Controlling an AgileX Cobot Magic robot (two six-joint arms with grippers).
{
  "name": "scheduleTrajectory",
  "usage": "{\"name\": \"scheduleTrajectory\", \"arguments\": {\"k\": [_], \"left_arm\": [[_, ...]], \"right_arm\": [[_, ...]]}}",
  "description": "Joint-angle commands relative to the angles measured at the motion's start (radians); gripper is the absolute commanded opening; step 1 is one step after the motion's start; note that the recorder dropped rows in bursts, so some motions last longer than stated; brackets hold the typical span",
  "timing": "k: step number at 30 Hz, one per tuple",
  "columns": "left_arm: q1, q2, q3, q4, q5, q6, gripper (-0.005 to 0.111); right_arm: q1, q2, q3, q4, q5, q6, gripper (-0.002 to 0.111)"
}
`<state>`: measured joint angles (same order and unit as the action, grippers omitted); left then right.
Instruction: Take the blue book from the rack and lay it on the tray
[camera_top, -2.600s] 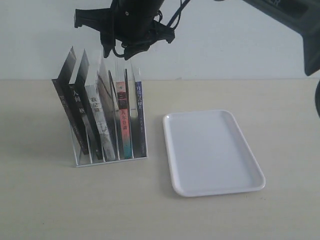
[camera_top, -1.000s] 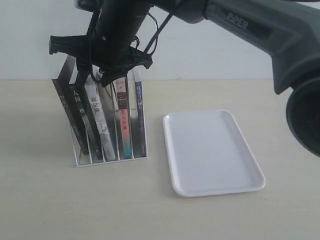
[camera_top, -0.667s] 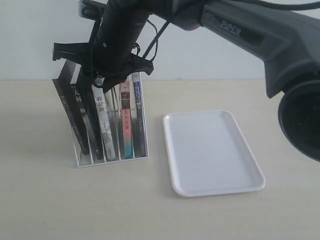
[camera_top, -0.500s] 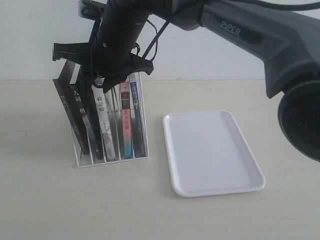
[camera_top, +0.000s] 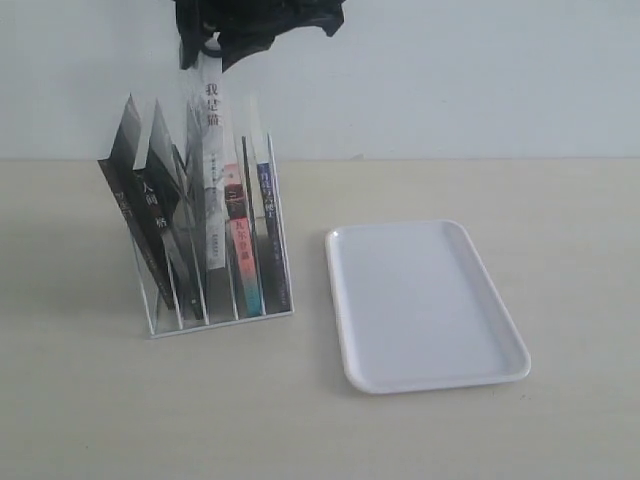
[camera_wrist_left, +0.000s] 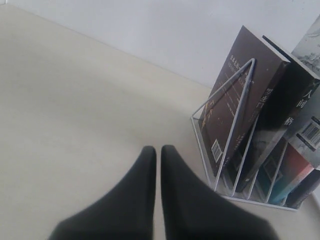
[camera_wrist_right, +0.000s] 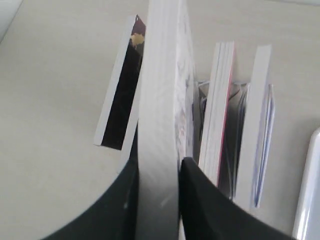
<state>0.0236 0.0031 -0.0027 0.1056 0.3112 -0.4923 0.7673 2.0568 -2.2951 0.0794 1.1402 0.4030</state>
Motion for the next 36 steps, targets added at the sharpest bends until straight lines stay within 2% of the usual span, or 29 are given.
{"name": "scheduleTrajectory", "arguments": {"k": [1,17,36], "left_arm": [[0.002,-0.003,0.003,-0.009,-0.004,0.005,0.004],[0.002,-0.003,0.003,-0.009,-0.004,0.005,0.004],[0.002,-0.003,0.003,-0.009,-0.004,0.005,0.004]], "right_arm": [[-0.001,-0.020,-0.010,-0.013,-0.080,-0.007,0.000],[-0.001,-0.012,-0.010,-0.017,-0.130,-0.007,0.000],[-0.001,0.138,-0.010,-0.021,-0.219,-0.007,0.000]]}}
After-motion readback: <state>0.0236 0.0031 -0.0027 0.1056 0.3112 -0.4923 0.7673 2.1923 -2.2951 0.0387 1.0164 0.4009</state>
